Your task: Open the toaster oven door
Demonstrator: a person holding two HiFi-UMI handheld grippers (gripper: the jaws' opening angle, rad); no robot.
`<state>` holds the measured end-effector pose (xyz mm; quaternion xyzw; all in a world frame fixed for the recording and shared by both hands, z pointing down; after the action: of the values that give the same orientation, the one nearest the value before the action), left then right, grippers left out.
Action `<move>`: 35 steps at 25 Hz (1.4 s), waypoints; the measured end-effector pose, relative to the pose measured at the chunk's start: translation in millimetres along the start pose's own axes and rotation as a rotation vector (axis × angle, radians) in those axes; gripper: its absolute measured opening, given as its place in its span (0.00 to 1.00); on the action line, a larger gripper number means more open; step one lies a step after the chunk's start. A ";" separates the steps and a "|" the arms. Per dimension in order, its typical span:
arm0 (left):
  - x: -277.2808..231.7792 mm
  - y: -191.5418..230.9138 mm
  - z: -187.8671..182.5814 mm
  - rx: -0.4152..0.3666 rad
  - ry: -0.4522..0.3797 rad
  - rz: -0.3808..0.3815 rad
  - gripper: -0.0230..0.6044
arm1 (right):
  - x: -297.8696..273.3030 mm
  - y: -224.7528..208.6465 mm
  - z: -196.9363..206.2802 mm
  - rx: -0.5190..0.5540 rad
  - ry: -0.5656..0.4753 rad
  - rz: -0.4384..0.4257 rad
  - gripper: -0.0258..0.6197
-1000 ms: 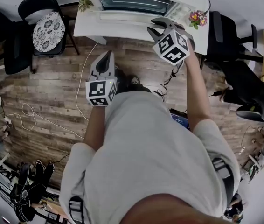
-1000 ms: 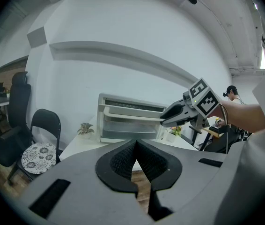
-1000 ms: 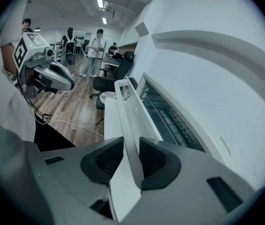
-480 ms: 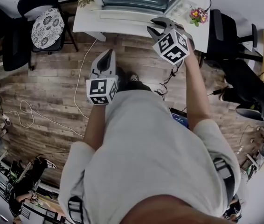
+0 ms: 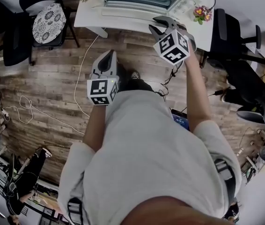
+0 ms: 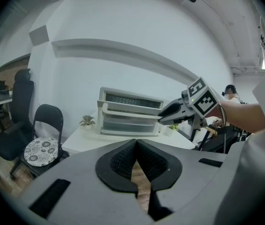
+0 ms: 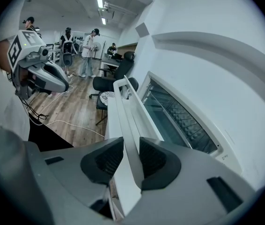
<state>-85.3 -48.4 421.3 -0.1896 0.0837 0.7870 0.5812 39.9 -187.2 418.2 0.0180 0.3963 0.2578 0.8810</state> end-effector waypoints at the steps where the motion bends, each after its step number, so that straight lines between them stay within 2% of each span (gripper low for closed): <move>1: 1.3 -1.3 1.7 0.001 0.003 0.000 0.06 | 0.1 1.2 0.5 0.003 -0.003 0.004 0.20; 14: 1.0 -10.4 15.8 0.008 0.008 -0.034 0.06 | -1.8 10.8 14.2 0.031 -0.024 0.048 0.20; 23: 21.9 -4.0 39.3 0.056 0.047 -0.076 0.06 | -7.8 21.3 14.0 0.030 -0.028 0.077 0.21; 35: 34.7 18.0 36.6 0.063 0.023 -0.046 0.06 | -11.9 28.4 16.0 -0.029 -0.004 0.156 0.23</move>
<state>-118.4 -10.4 439.4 -0.1820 0.1106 0.7683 0.6036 32.1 -165.4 444.0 0.0365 0.3880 0.3316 0.8591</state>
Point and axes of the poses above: the fingertips, and each gripper's own axes: x backward along the fingers, y to its left, z out of its underside, the point moved 2 cm from there along x, backward along the fingers, and after that the axes turned 15 degrees about -x, right-handed, at the moved point
